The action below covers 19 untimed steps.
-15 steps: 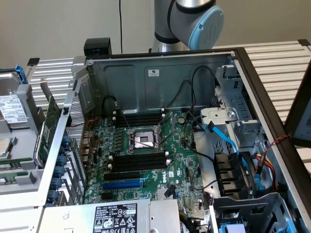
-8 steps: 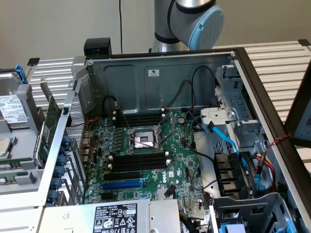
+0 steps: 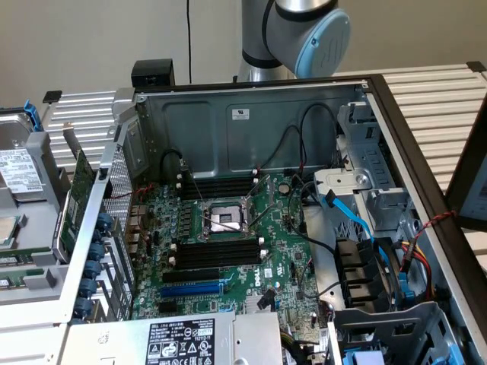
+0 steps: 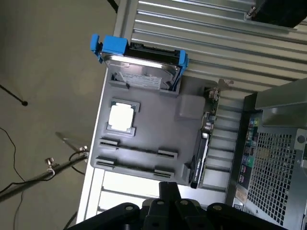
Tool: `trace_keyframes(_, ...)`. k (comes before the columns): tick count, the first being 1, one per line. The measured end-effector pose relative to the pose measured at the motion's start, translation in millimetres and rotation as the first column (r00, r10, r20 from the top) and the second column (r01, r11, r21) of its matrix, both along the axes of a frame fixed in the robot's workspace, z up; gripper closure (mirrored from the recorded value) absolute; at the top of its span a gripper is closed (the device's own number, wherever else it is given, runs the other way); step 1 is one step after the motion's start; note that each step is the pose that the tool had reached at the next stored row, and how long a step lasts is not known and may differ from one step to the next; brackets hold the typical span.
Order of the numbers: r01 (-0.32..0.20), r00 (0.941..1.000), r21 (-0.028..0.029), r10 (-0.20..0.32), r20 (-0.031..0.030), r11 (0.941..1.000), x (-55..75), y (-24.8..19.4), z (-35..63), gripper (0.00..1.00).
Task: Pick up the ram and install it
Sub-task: 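Pick up the ram and move it above insertion slot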
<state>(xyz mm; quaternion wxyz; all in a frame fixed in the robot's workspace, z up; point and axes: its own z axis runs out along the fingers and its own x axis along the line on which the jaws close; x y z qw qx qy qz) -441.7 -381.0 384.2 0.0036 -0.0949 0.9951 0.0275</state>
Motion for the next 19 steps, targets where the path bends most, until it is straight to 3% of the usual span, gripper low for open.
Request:
trace_keyframes(5, -0.090, 0.9960, 0.0000, 0.090, -0.0001, 0.9960, 0.0, 0.0, -1.5, 0.89)
trace_keyframes(10, -0.180, 0.9837, 0.0000, 0.180, 0.0001, 0.9837, 0.0, 0.0, -2.7, 0.89)
trace_keyframes(14, -0.251, 0.9681, 0.0000, 0.251, 0.0001, 0.9681, 0.0, 0.0, -3.4, 0.89)
trace_keyframes(19, -0.338, 0.9411, 0.0000, 0.338, 0.0001, 0.9411, 0.0, 0.0, -4.5, 0.89)
